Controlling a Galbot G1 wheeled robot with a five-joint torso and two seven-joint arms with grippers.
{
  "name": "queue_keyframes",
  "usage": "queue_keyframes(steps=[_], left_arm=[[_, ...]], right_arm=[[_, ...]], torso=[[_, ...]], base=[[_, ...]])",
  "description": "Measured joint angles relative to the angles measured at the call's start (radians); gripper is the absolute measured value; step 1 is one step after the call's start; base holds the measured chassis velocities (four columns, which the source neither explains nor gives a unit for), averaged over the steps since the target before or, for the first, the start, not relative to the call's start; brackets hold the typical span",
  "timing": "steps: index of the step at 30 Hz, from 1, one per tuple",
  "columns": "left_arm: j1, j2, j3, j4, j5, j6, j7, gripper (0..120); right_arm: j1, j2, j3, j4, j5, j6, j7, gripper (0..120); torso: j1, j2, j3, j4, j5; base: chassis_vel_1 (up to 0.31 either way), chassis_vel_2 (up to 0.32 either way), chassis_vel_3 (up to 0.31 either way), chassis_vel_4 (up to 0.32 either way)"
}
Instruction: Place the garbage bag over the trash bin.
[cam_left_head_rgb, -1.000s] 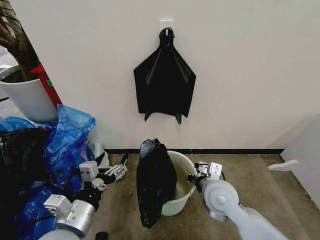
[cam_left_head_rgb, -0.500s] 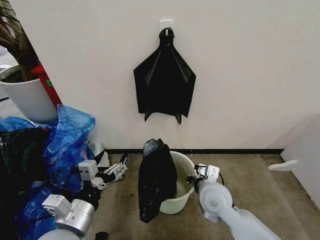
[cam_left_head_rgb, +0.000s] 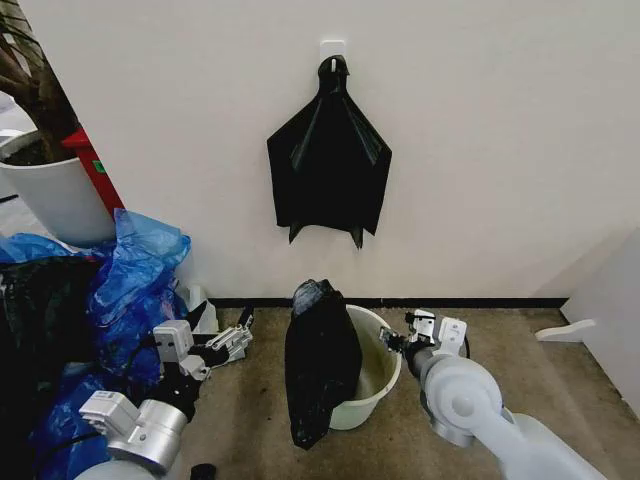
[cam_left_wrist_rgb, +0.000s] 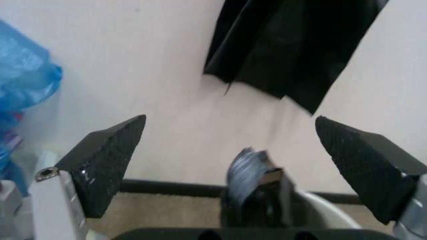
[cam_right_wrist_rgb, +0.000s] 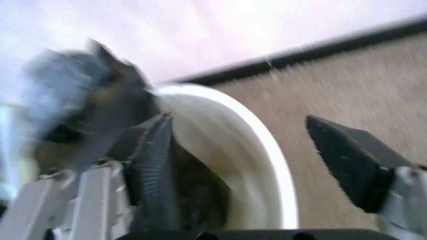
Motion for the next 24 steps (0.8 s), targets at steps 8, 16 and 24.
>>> queue_keyframes(steps=[8, 16, 24], left_arm=[[-0.009, 0.026, -0.057, 0.093, 0.009, -0.01, 0.035, 100], [-0.012, 0.033, -0.097, 0.123, -0.016, -0.01, 0.04, 100], [-0.018, 0.022, -0.088, 0.129, -0.016, -0.01, 0.05, 100]], right_arm=[[0.012, 0.078, -0.092, 0.002, -0.174, -0.024, -0.09, 100], [0.059, 0.167, -0.25, -0.11, -0.432, -0.053, -0.145, 100], [0.097, 0.217, -0.327, -0.174, -0.44, -0.069, -0.099, 100]], torso=[[0.0, 0.0, 0.0, 0.0001, -0.0001], [0.0, 0.0, 0.0, 0.0002, -0.0002], [0.0, 0.0, 0.0, 0.0002, -0.0002]], base=[[0.0, 0.0, 0.0, 0.0], [0.0, 0.0, 0.0, 0.0], [0.0, 0.0, 0.0, 0.0]])
